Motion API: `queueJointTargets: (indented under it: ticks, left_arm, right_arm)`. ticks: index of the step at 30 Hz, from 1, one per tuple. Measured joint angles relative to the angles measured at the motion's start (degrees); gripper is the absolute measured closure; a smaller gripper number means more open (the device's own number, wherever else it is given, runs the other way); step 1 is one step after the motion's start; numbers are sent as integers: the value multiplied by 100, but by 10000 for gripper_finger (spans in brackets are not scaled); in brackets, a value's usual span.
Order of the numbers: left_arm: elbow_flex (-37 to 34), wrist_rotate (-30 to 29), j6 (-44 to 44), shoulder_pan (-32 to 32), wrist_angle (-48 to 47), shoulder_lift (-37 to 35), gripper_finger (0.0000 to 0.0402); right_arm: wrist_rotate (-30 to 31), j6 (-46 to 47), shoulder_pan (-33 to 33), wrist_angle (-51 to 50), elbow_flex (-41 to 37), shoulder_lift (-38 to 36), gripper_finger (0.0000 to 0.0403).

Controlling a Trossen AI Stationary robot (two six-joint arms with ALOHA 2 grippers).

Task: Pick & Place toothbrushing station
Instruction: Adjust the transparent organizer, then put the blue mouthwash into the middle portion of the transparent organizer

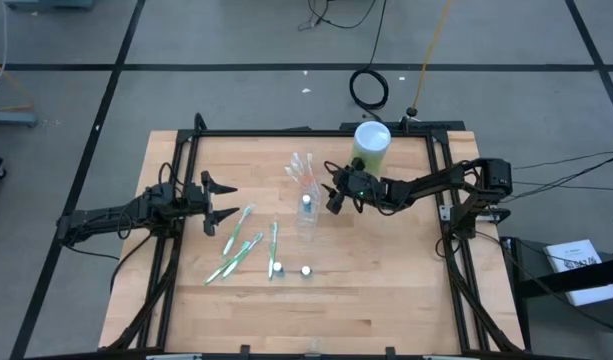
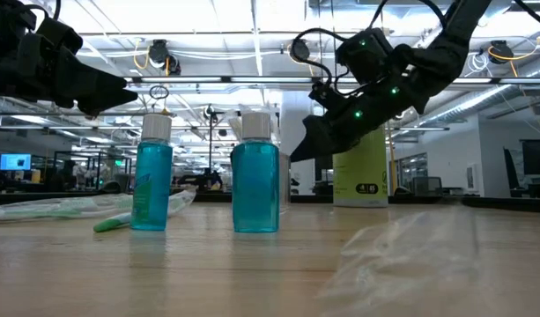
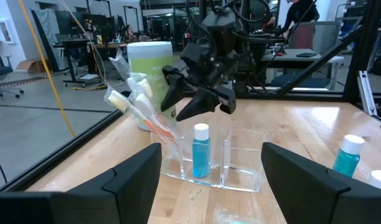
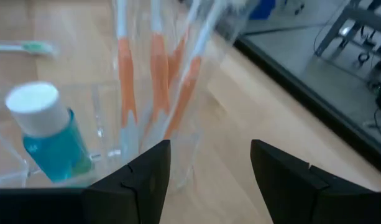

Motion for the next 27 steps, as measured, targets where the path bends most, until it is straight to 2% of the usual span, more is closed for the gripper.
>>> queueJointTargets:
  ticks: [7, 14, 16, 20, 27]
  left_arm:
    - [0, -2, 0, 1, 0, 0, 117]
    - [-1, 0, 0, 1, 0, 0, 117]
    - [0, 0, 0, 1, 0, -1, 117]
    - [0, 0, 0, 2, 0, 0, 117]
    - [0, 0, 0, 2, 0, -1, 117]
  right_arm:
    - [9, -138, 198, -230, -5, -260, 190]
    - [-46, -110, 1043, -559, 2, -1011, 190]
    - [-419, -47, 1337, -608, -26, -1184, 190]
    - [-1185, 163, 1870, -492, -26, -1187, 190]
    - [-1202, 613, 2582, -3, -31, -557, 190]
